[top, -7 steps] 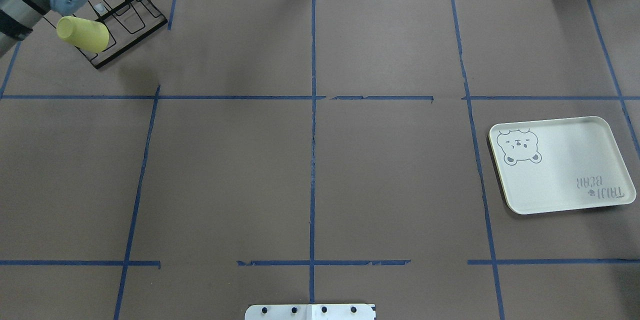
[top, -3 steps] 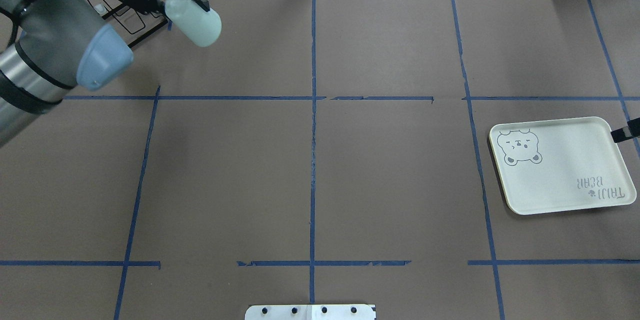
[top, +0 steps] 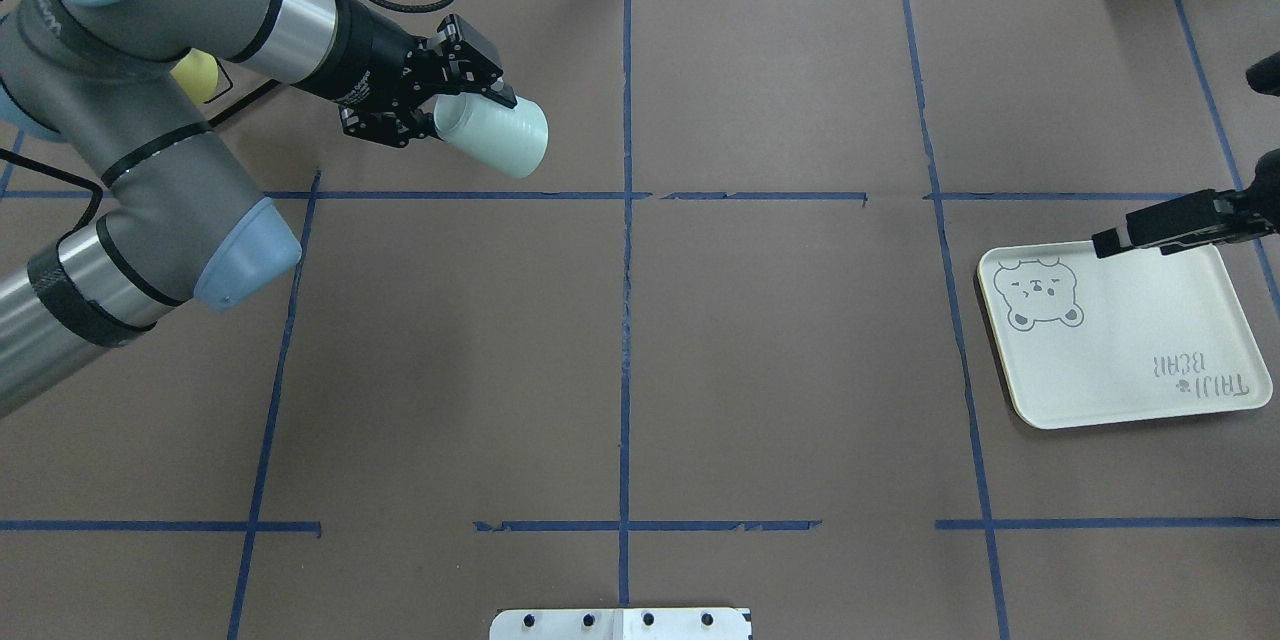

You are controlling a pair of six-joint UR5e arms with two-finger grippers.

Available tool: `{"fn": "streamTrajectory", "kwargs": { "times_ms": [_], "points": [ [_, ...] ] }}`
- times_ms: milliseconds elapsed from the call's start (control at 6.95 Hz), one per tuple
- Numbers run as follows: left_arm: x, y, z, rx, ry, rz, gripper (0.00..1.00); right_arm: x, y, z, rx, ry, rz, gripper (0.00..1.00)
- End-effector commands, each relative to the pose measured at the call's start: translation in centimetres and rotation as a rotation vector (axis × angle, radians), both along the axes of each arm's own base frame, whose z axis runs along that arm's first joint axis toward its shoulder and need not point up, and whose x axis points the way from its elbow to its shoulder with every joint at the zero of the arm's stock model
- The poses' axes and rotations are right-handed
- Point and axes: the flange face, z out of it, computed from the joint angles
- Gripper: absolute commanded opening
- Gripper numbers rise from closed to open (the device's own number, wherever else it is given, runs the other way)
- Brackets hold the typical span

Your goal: Left arm grabs green cup and hands to right arm on tray

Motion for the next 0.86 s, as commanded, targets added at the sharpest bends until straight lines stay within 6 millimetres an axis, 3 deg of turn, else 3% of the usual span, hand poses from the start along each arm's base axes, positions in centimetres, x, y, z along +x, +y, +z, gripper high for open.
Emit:
{"fn": "streamTrajectory", "kwargs": {
  "times_ms": [0, 144, 288, 576, 719],
  "points": [
    [0.1, 1.0, 1.5, -0.032, 0.222, 0.002, 0.01, -2.0, 1.9, -3.9, -0.032, -0.193, 0.023, 1.00],
    [0.4, 1.1, 3.3, -0.027, 0.330, 0.020, 0.01, -2.9, 2.4, -5.9, -0.069, -0.280, 0.023, 1.00],
    [1.2, 2.2, 4.7, -0.025, 0.429, 0.061, 0.01, -4.3, 2.3, -9.3, -0.143, -0.357, 0.014, 1.00],
    [1.4, 4.8, 4.2, -0.042, 0.597, 0.116, 0.01, -6.5, 3.9, -14.4, -0.190, -0.514, -0.055, 1.00],
    [3.8, 7.9, 3.7, -0.031, 0.730, 0.115, 0.01, -8.0, 5.1, -16.1, -0.205, -0.617, -0.055, 1.00]
  ]
}}
